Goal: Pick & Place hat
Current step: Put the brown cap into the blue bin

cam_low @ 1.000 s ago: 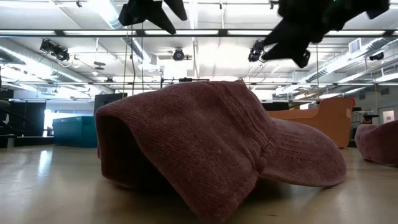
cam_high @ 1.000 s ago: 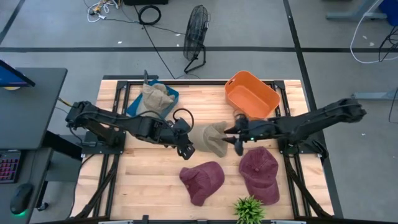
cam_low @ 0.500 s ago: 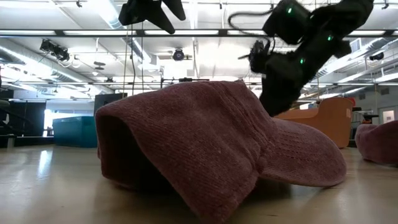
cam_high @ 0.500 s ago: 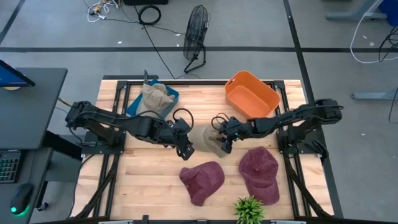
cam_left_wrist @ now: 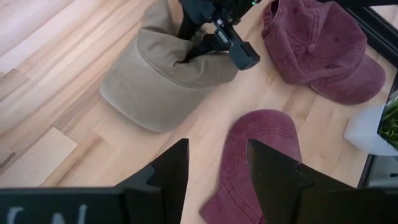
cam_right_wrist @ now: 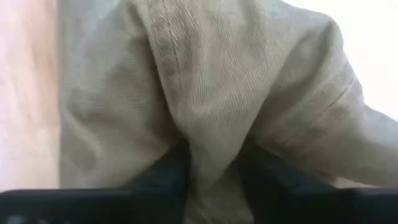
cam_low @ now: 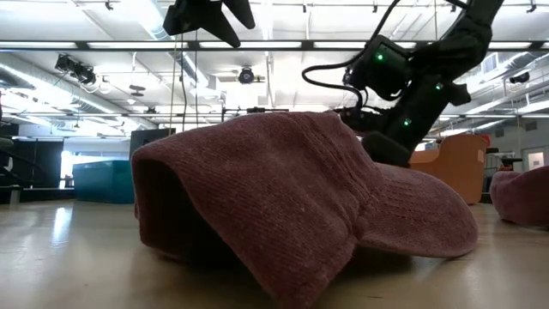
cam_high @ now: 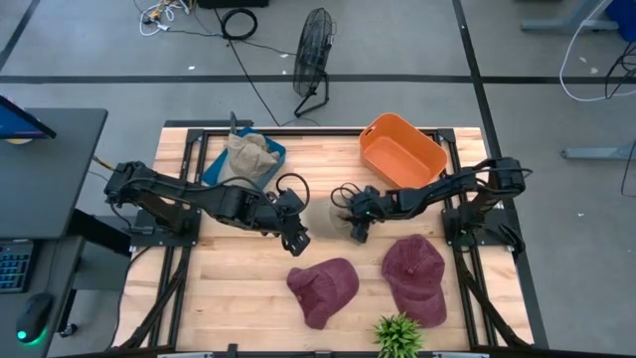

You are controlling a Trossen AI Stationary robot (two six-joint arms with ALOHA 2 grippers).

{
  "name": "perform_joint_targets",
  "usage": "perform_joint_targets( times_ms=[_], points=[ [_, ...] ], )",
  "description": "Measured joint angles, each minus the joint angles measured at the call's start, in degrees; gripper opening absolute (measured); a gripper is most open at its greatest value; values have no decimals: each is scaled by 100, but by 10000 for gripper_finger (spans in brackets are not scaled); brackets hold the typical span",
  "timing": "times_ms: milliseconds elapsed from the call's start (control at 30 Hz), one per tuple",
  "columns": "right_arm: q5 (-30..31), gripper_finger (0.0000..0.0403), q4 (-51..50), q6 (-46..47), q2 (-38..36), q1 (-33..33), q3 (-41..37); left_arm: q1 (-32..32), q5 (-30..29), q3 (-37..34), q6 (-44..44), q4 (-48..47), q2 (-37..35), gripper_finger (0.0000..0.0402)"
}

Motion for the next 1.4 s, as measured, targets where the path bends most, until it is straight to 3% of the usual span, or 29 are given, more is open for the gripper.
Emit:
perform_joint_targets(
  times_ms=[133,200,433,667,900,1200,1400],
  points=[
    [-208,34,-100,320,-143,7,-11,6,-2,0,-8,-15,0,165],
    [-275,14,-199,409,-340,9,-33,16,-2,0,-63,-37,0,165],
    [-255,11,-318,732,-1392,11,-33,205,-46,0,-213,-44,18,165],
    [-235,11,-275,1053,-2207,37,-31,531,-15,1,469,202,152,165],
    [-218,10,-387,1838,-2244,37,-31,926,269,11,922,1275,303,171],
    [-227,12,-214,1879,-2194,37,-26,1257,529,-1,1265,1697,799,248],
    [-344,12,163,1882,-2194,38,-26,1270,514,-1,1414,2159,1276,263]
  ],
)
